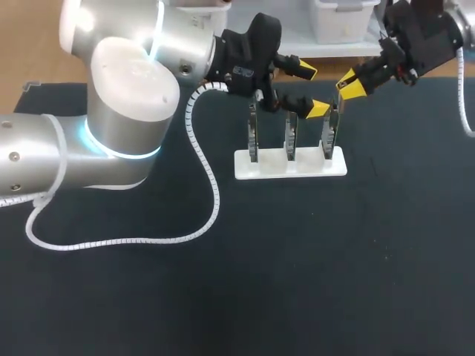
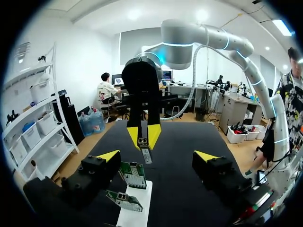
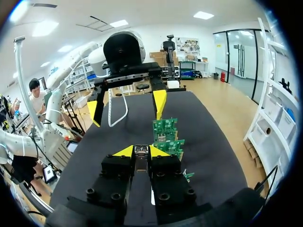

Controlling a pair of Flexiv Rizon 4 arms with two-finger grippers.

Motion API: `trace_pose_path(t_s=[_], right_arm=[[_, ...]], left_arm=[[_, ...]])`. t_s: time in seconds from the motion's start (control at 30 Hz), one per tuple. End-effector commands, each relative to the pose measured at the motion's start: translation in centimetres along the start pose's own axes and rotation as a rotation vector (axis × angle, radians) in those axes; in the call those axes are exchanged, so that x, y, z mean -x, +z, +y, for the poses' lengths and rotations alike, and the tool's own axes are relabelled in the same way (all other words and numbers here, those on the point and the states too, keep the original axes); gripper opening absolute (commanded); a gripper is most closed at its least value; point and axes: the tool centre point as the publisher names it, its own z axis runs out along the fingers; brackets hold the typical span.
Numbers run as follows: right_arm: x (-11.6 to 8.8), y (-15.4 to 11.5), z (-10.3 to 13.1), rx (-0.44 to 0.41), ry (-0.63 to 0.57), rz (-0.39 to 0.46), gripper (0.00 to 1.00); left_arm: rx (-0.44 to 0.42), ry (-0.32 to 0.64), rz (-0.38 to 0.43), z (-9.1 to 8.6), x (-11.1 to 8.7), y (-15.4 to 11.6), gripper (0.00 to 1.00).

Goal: Pick up the optical module with the left hand, and insert it into the network port with the right hand.

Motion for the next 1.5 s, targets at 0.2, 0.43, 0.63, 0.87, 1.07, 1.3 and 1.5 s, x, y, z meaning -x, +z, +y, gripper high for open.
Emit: trace_pose_path(t_s=[0.2, 0.43, 0.63, 0.87, 1.07, 1.3, 1.5], right_arm=[[-0.2, 0.1, -1.1, 0.004, -0.007, 0.000, 0.00], [-0.2, -0.1, -1.5, -0.005, -0.005, 0.002, 0.00], [-0.1, 0.0, -2.0, -0.004, -0.015, 0.005, 0.00], [-0.7, 0.2, -2.3, -0.010, 0.004, 0.014, 0.00], [-1.1, 0.2, -2.6, -0.011, 0.013, 0.015, 0.00], [-0.5, -0.1, -3.2, -0.022, -0.004, 0.000, 0.00], [-0.6, 0.4, -3.4, -0.022, -0.002, 0.007, 0.00]], left_arm=[[0.004, -0.002, 0.005, -0.1, 0.1, 0.0, 1.00], [0.004, -0.002, 0.005, -0.1, 0.1, 0.0, 1.00], [0.004, -0.002, 0.005, -0.1, 0.1, 0.0, 1.00], [0.004, -0.002, 0.005, -0.1, 0.1, 0.0, 1.00], [0.004, -0.002, 0.005, -0.1, 0.1, 0.0, 1.00], [0.004, -0.002, 0.005, -0.1, 0.1, 0.0, 1.00], [0.004, -0.002, 0.005, -0.1, 0.1, 0.0, 1.00]])
